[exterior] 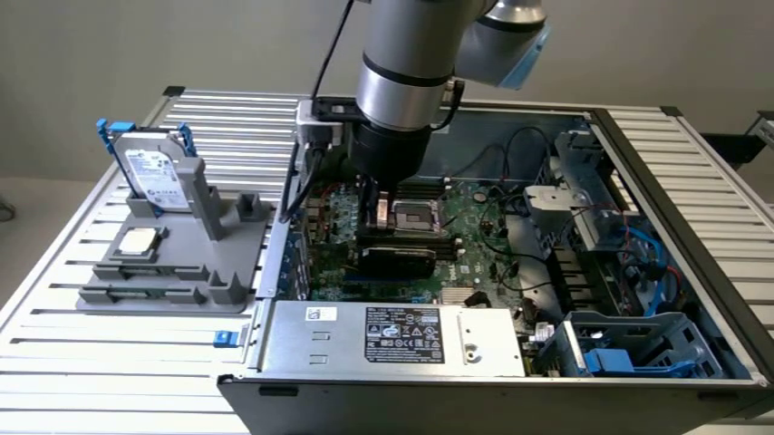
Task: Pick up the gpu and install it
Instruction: 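Insert the gpu into the slot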
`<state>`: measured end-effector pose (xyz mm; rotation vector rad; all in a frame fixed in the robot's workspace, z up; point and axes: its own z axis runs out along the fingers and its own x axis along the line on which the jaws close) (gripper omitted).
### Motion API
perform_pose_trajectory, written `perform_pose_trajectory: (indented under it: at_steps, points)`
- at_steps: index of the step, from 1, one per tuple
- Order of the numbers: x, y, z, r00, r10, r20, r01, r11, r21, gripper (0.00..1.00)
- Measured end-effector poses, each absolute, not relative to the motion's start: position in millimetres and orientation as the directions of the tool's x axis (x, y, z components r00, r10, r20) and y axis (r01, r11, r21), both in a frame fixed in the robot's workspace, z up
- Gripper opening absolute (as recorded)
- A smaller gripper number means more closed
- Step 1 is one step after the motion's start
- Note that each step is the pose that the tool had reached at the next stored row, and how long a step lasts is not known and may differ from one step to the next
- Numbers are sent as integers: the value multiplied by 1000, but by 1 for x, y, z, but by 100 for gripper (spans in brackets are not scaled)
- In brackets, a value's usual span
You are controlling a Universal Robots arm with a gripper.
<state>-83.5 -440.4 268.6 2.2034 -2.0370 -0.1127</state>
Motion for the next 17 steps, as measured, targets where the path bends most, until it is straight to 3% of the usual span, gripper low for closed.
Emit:
perform_pose_trajectory:
  at_steps: [17]
  points:
    - [-85,-437,269,99,-994,53,-984,-90,156,11]
